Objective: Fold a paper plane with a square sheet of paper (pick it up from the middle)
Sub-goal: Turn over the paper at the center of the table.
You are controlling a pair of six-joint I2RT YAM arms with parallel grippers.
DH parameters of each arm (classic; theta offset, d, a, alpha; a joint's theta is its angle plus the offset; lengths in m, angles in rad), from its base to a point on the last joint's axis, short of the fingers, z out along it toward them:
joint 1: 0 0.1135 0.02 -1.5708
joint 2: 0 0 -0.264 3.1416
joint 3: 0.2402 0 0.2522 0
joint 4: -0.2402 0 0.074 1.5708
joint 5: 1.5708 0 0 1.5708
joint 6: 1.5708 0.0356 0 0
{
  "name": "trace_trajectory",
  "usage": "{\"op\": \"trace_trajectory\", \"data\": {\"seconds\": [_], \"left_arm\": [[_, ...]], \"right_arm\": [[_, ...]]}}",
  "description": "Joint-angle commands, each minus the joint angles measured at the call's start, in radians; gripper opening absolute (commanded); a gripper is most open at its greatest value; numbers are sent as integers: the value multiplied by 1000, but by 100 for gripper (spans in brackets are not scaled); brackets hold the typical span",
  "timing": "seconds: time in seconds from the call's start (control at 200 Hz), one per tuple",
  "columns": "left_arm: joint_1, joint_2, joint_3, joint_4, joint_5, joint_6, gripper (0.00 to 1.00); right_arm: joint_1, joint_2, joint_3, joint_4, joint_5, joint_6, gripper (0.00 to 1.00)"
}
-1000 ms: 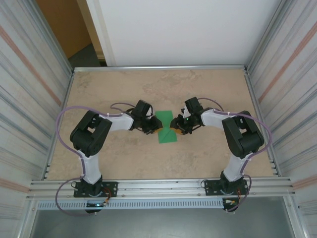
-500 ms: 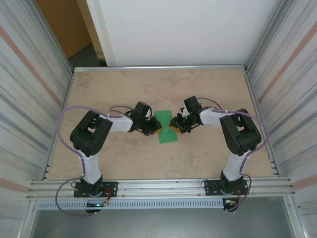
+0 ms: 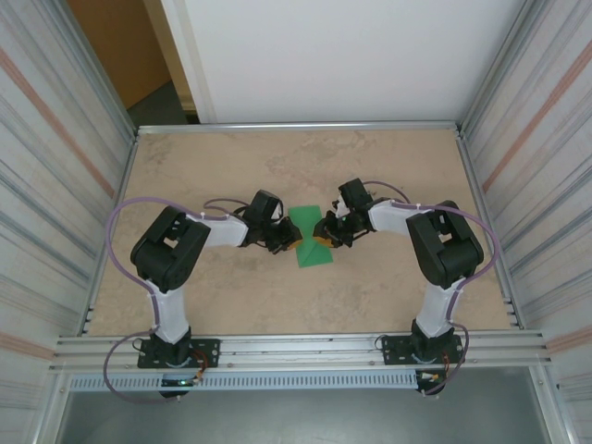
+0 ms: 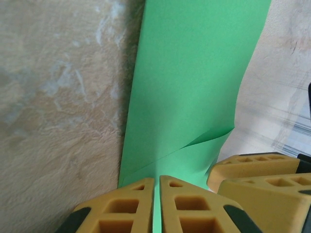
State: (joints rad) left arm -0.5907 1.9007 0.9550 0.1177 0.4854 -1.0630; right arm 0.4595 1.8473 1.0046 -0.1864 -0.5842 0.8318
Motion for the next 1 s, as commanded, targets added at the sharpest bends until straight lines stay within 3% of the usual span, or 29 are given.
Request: {"op": "trace_trajectory", "data": {"seconds": [0.0, 0.566, 0.997], "left_arm": [[-1, 29, -19, -56, -31, -10, 11], [2, 25, -22, -67, -40, -3, 10], [2, 23, -30, -21, 1, -19, 10]], "right_arm": [[10, 3, 17, 2, -33, -31, 25], [-5, 18, -17, -21, 27, 32, 26], [1, 37, -8, 45, -65, 17, 24]]}}
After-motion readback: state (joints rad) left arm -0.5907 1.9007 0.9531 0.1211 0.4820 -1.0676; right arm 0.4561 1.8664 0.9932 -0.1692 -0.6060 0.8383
